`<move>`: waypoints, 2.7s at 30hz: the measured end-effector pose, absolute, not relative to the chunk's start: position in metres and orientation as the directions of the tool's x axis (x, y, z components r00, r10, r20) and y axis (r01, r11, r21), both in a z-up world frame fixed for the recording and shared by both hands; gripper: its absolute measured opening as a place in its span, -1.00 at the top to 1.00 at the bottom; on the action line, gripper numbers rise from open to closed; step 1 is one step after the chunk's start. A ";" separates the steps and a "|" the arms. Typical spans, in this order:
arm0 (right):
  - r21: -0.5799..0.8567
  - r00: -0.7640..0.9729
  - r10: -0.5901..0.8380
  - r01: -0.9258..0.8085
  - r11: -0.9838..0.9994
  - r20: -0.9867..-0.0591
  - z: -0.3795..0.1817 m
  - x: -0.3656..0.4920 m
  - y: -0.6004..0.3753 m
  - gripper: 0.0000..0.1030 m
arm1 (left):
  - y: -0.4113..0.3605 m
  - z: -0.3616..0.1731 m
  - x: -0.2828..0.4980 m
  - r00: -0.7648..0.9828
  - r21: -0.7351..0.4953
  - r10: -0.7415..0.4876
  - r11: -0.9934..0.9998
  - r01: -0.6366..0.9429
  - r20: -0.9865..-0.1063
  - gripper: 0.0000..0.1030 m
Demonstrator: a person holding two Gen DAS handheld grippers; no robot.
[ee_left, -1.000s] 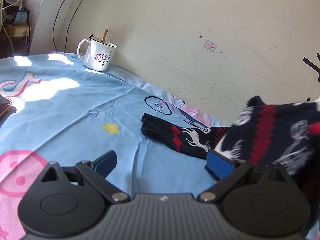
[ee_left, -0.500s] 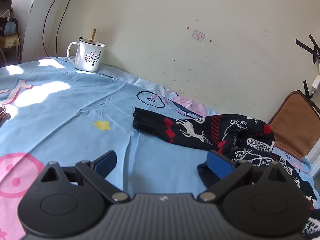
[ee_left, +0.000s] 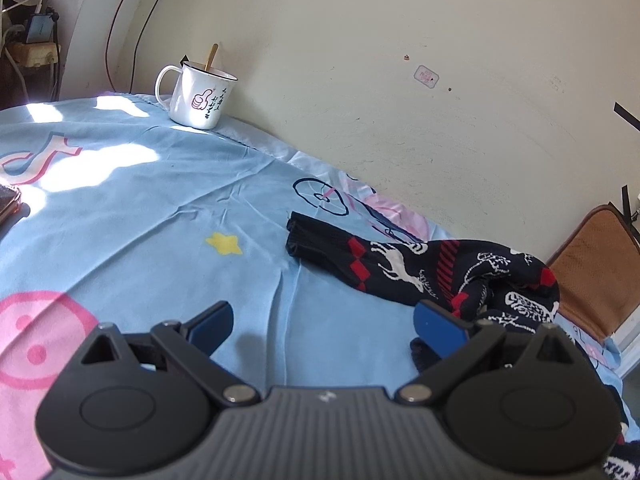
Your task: Fold small clothes
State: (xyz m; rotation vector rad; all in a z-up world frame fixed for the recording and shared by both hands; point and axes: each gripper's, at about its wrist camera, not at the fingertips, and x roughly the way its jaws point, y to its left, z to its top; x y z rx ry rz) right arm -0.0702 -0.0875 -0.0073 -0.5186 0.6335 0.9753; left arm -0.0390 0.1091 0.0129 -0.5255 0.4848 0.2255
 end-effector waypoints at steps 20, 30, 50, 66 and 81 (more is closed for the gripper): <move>0.383 0.919 0.025 0.139 0.913 -0.392 0.015 -0.062 -0.402 -0.79 | 0.052 0.017 -0.047 0.685 -0.477 -0.358 0.879 0.018 -0.635 -0.99; 0.082 0.818 0.445 -0.448 0.890 -0.363 0.034 -0.053 -0.268 -0.80 | 0.025 0.012 -0.045 0.631 -0.493 -0.393 0.870 0.018 -0.670 0.77; 0.028 0.536 0.671 -0.771 0.637 -0.513 0.115 -0.004 -0.148 -0.16 | 0.128 0.037 -0.087 0.766 -0.558 -0.259 0.815 -0.153 -0.588 -0.28; -0.194 0.709 0.346 -0.561 0.805 -0.614 0.053 0.189 -0.068 0.79 | 0.033 0.004 -0.048 0.652 -0.532 -0.388 0.847 -0.027 -0.651 0.70; -0.008 0.780 -0.093 0.111 0.994 -0.618 0.045 0.002 -0.345 -0.01 | 0.035 0.001 -0.049 0.658 -0.585 -0.484 0.807 0.082 -0.576 0.05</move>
